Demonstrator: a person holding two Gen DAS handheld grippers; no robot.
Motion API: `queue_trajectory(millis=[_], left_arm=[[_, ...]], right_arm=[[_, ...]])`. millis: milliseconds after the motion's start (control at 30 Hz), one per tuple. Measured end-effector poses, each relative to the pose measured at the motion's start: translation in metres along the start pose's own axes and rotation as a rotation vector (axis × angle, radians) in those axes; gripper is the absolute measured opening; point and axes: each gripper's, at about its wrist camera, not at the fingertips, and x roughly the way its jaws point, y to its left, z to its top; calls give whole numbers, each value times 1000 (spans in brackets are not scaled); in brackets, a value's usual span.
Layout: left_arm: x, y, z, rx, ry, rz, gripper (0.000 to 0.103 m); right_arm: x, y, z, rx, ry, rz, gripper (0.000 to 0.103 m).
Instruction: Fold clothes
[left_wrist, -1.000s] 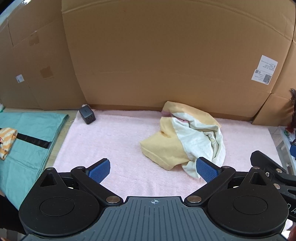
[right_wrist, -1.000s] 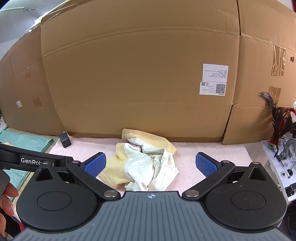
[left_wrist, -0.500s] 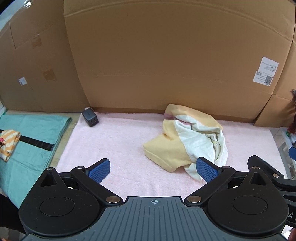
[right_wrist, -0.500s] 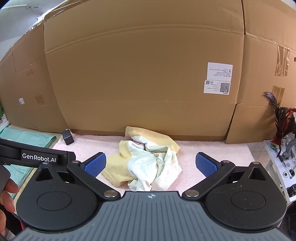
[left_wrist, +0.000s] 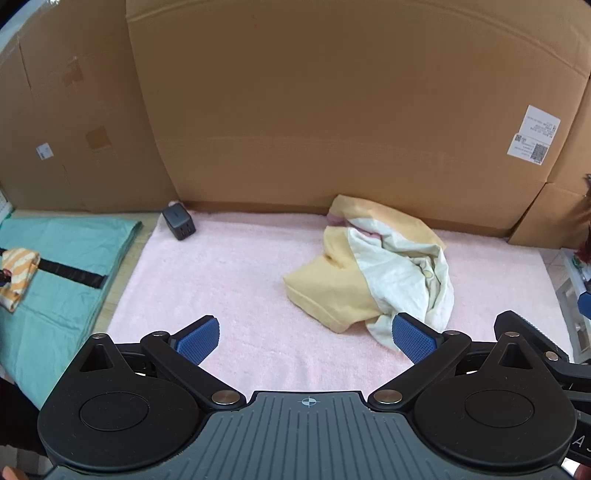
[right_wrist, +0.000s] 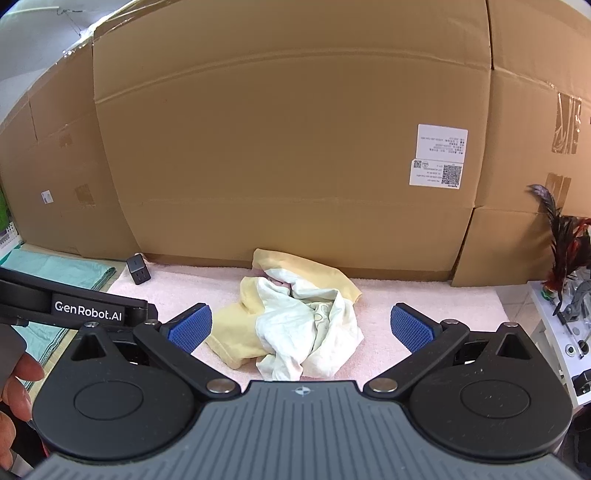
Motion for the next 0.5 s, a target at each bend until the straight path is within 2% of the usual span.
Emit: queue_trajectory(millis=[100, 200, 300, 367, 500], left_arm=[[7, 4, -5, -27, 45, -32, 103], [11, 9, -7, -46, 67, -34, 103], [12, 12, -6, -67, 60, -42, 103], [11, 13, -5, -74, 45, -19, 103], [12, 10, -4, -57, 23, 6, 103]], right_arm=[[2, -2, -1, 2, 12, -4, 103], [5, -3, -1, -2, 19, -19, 103], [6, -8, -3, -7, 22, -26, 103], [10, -10, -3, -5, 37, -22, 103], [22, -12, 1, 32, 109, -25, 103]])
